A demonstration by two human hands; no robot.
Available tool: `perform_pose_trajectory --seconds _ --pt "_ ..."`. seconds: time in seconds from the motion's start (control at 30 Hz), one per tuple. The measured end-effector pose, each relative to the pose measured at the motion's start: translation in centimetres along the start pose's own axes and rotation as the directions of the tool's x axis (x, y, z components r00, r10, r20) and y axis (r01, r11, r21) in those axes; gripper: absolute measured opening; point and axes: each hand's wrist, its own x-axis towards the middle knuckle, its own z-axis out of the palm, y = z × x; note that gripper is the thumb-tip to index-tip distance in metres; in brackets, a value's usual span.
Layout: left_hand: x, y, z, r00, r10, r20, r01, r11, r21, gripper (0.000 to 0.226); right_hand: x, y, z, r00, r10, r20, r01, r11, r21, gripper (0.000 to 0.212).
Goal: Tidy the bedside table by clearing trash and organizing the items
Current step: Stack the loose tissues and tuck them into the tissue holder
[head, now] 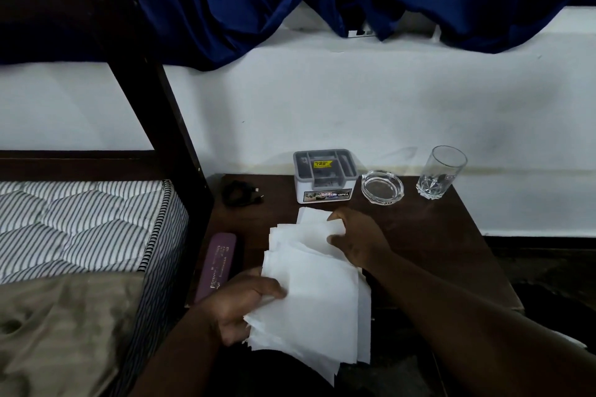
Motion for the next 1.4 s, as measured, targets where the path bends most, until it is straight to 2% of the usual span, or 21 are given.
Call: perform_pose_trajectory --seconds 0.13,0.27,0.43,0.53,0.63,0.77,0.83,0.93,1.1,1.27,1.4 --pt "0.2 -0.1 0.0 1.000 0.007 -0.022 -0.007 1.000 -0.003 0.027 0.8 -0.2 -0.1 0.997 0.010 0.072 0.004 0.982 -0.189 0.058" --pt "0.6 -0.2 0.0 1.000 0.005 -0.008 -0.005 1.000 -0.018 0.030 1.5 -0.3 -0.1 0.992 0.005 0.124 0.036 0.944 -0.328 0.058" --pt "0.6 -0.1 -0.1 1.000 -0.007 0.019 0.007 1.000 -0.017 0.030 1.9 -0.6 0.2 0.988 -0.026 0.153 0.084 0.919 -0.386 0.057" --pt "0.7 -0.1 -0.2 0.999 0.008 0.033 -0.008 1.000 -0.008 0.032 1.5 -0.4 0.3 0.987 -0.113 0.117 0.142 0.950 -0.278 0.035" --pt "0.7 0.0 -0.2 0.999 0.021 0.048 -0.022 1.000 0.014 0.038 0.9 -0.1 0.3 0.991 -0.119 0.061 0.120 0.993 -0.006 0.018" --pt "0.5 0.1 0.0 0.998 0.032 0.050 -0.033 0.999 0.023 0.039 0.6 -0.4 -0.9 0.995 -0.085 -0.051 0.095 0.964 0.249 0.026" --pt "0.3 0.2 0.0 0.998 0.044 0.039 -0.045 0.999 0.014 0.035 0.5 -0.8 -2.4 0.990 -0.100 -0.104 0.130 0.932 0.338 0.033" --pt "0.2 0.3 -0.1 0.998 0.067 0.018 -0.066 0.998 -0.011 0.030 -0.3 -2.2 -5.6 0.960 -0.171 -0.221 0.231 0.931 0.284 0.052" --pt "-0.6 0.5 -0.1 0.993 0.120 -0.003 -0.119 0.985 -0.123 0.034 -2.2 -5.2 -11.4 0.899 -0.194 -0.393 0.273 0.949 0.157 0.061" --pt "-1.3 0.7 -0.1 0.991 0.135 0.013 -0.129 0.968 -0.216 0.029 -4.8 -8.8 -16.7 0.821 -0.146 -0.551 0.306 0.928 0.210 0.060" --pt "-1.8 0.8 0.1 0.988 0.153 0.006 -0.147 0.960 -0.238 0.041 -7.0 -11.4 -19.6 0.803 -0.062 -0.593 0.287 0.912 0.293 0.055"
